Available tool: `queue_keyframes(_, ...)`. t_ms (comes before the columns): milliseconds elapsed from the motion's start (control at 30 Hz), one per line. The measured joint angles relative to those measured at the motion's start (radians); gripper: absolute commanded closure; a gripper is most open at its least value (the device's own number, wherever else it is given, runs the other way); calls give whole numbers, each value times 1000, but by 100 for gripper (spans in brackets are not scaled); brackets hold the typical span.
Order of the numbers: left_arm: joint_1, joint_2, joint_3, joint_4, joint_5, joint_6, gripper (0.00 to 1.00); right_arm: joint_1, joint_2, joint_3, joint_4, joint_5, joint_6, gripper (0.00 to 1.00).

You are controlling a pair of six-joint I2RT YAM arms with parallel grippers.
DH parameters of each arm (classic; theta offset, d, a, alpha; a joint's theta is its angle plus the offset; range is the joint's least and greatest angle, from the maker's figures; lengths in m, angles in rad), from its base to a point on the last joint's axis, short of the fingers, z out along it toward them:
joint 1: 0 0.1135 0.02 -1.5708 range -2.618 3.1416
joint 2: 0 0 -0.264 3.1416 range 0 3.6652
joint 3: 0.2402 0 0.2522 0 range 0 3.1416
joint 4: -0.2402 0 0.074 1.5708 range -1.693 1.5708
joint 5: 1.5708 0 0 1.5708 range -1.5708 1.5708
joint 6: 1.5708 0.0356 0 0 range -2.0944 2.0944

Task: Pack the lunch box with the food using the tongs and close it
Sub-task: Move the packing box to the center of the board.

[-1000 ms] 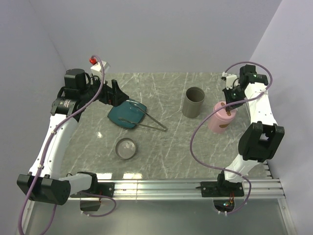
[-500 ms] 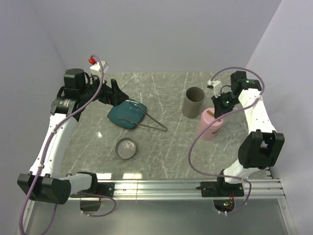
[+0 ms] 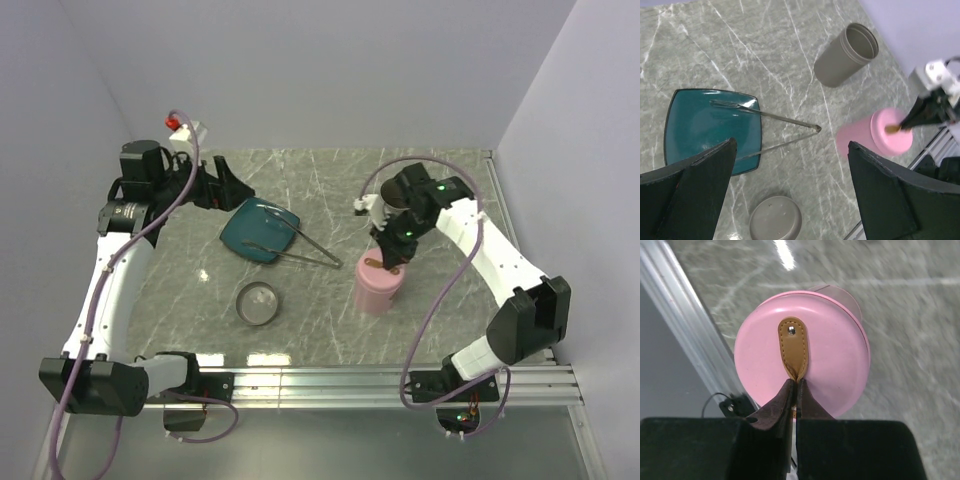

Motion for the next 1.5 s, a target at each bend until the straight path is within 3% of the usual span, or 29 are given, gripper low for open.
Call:
queue_keyframes(267,237,-10,-102,39,71,-100,1,225,101,86,65,-31,124,100)
queue_keyframes(633,269,-31,-111,-30,130,-12,1,349,254,235,130,-90,245,100)
queue_keyframes(700,285,-30,-112,-51,153,12,1,354,264,245,138,-94,260,95)
queue_keyframes(833,313,-27,-122,-59,215,52,1,366,265,248,149,-88,278,70)
queue_keyframes(933,316,-8,-126,-92,275,97,3,377,263,249,175,-89,288,59)
queue_keyframes(1233,316,11,-142,-194,312,291,4,385,264,360,181,-58,316,42)
queue_keyframes(1433,315,-47,-202,-288,289,583,6,377,238,440,198,-52,354,35)
queue_keyframes(1500,304,-51,-236,-328,262,700,12,362,226,455,199,-60,372,33)
